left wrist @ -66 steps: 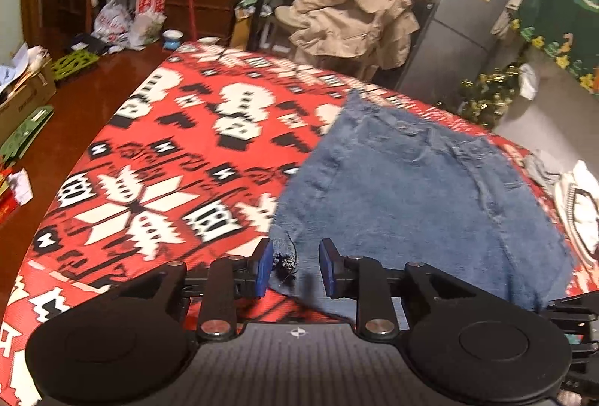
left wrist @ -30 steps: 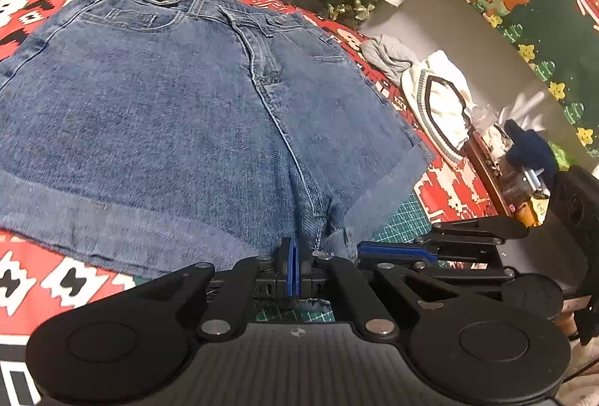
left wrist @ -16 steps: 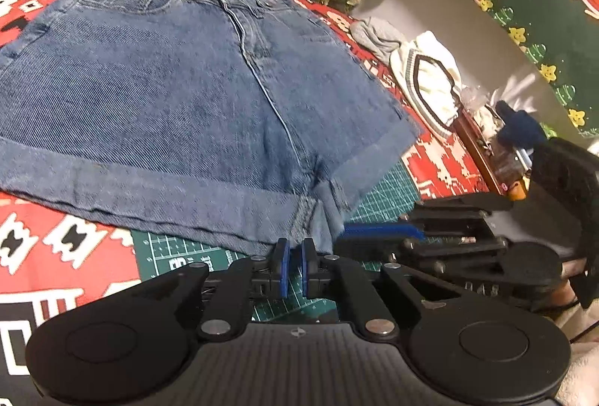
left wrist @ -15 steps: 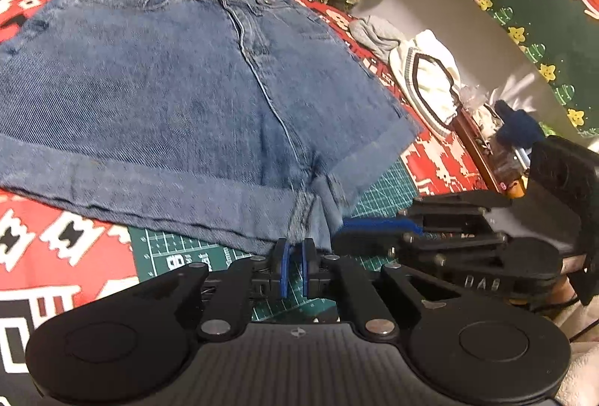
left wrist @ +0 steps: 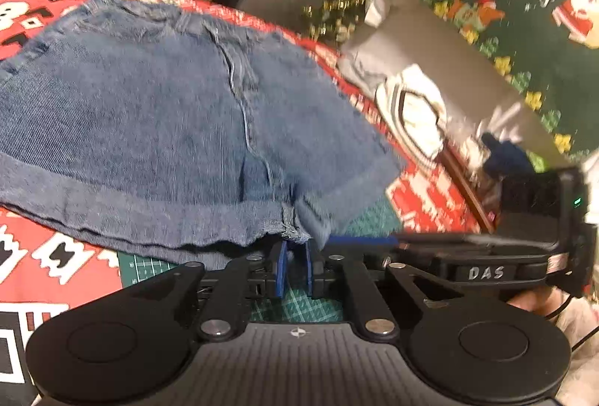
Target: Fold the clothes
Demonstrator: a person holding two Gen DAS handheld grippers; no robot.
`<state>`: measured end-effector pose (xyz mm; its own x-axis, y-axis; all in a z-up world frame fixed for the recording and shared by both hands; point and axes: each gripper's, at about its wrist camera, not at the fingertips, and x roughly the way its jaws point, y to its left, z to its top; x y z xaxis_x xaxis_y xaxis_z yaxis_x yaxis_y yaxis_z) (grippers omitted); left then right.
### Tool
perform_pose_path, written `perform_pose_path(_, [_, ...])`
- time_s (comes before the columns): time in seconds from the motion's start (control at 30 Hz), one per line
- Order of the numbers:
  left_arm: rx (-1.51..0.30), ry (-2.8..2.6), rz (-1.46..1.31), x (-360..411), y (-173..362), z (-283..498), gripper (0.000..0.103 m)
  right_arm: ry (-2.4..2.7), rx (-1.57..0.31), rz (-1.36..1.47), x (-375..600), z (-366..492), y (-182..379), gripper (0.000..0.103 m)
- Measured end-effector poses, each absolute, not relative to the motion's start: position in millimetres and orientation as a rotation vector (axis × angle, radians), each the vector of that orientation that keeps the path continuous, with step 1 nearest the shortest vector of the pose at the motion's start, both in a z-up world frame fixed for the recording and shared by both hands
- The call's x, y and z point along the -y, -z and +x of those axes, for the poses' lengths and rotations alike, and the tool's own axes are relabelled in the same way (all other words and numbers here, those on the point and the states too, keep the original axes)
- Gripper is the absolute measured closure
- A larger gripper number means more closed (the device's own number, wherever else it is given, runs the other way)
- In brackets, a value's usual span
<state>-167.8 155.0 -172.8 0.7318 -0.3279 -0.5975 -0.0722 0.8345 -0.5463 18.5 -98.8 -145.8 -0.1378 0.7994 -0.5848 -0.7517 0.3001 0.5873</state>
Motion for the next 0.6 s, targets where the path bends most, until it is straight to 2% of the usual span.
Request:
perform_pose_path(0.1, [-0.745,0.157,-0.57,-154.0,172.9,-166.6,0.092,-1.319,-1.115,0.12,100.2,25.4,153.1,0.072])
perform_pose_path(0.23, [-0.756,0.16,-0.558,-151.9,175.6,-164.7,0.09,-1.287,-1.077,0.209,106.0,31.2,151.6,0.072])
perform_pose_path(0.37, [-0.743,0.151,-0.534,-149.9,174.5,-164.9,0.083,-1.298,-1.074,0.21,98.5,30.3,152.9,0.071])
perform_pose_path(0.43, [-0.731,0.157,-0.526,-148.6,174.4,-166.5,0.079,-1.275,-1.026,0.159,91.6,25.6,150.4,0.084])
perform_pose_path(0.5, [-0.724,0.159,-0.511,-146.6,173.8,-167.3,0.075,-1.26,-0.958,0.059,84.6,17.5,146.0,0.085])
perform_pose_path(0.6, [-0.73,0.151,-0.481,-143.4,174.9,-165.5,0.074,-1.293,-0.938,-0.015,75.8,8.6,144.4,0.084])
